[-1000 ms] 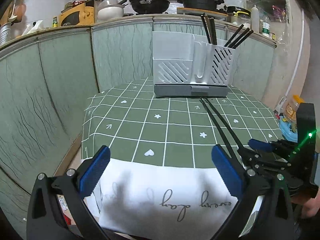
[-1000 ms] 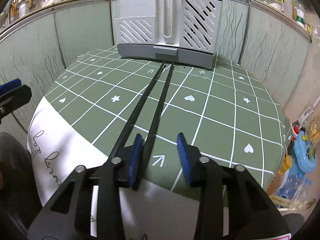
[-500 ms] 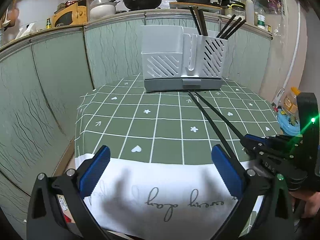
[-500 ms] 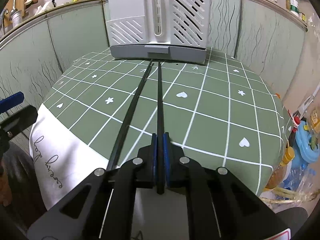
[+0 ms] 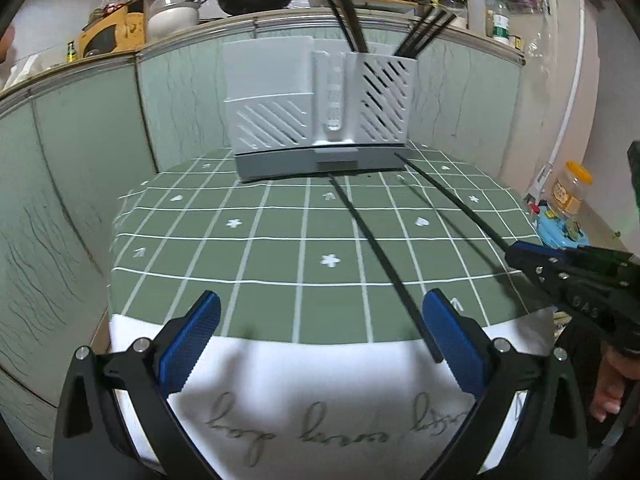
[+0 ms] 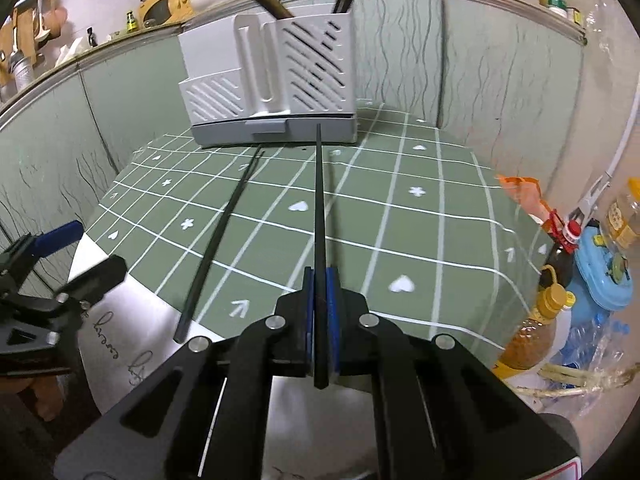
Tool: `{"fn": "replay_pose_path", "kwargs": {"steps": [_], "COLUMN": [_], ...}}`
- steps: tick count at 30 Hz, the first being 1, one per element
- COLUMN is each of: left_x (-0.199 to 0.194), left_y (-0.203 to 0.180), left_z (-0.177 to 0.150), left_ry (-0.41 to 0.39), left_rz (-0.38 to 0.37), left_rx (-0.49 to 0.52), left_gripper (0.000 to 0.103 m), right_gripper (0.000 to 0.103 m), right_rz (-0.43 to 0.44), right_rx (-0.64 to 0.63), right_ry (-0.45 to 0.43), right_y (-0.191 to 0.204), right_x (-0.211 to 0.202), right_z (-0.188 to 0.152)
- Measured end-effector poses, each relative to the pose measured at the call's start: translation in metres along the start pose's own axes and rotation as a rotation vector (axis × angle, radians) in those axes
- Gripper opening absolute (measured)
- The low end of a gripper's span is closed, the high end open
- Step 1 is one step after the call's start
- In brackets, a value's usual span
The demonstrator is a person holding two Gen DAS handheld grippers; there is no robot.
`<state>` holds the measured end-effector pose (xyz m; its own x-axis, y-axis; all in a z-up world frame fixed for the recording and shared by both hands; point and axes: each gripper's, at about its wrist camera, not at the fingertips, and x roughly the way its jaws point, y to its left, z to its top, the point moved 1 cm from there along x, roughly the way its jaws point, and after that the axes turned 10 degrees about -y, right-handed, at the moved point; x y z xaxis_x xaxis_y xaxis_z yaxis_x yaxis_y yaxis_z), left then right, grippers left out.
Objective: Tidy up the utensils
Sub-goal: 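Close the left tool on the other black chopstick while the right tool holds its own, then lift both black chopsticks and carry them up over the utensil holder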
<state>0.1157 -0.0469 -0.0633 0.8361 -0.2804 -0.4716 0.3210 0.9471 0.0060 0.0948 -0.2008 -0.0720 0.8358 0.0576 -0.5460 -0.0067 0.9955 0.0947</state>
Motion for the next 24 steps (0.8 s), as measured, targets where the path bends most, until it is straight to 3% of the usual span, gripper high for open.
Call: {"fn": "replay_pose_path", "kwargs": {"steps": [3,12,16,20,24], "left_x": [0.008,0.037,0.05,0.049,0.05], "left_y": [-0.012,-0.04,-0.05,-0.056,-0.051], "left_z": [-0.002,-0.004,-0.008,-0.01,-0.01], "left_ry": [0.012,0.056,0.085,0.077,0.087], "left_rz": [-0.008,-0.033,-0.018,0.004,-0.004], "left_rx": [0.01,0.042,0.068,0.097,0.084], "left_gripper": [0.095,0.066,0.047,0.012,0.007], "right_gripper": [0.006,0.006,0.006,0.006,0.006], "right_rz": [-0.004,-0.023,-0.019,-0.009,-0.001], "right_rx": [0.009,0.033,0.041,0.036,0.028], "right_ry": [0.001,-0.008,-0.003,0.008,0.013], "right_y": [-0.008,-0.027,-0.031,-0.031,-0.027], "right_x": [-0.005,-0.019,-0.02,-0.019,-0.017], "right_z": [-0.001,-0.002,-0.004,-0.006,-0.007]}}
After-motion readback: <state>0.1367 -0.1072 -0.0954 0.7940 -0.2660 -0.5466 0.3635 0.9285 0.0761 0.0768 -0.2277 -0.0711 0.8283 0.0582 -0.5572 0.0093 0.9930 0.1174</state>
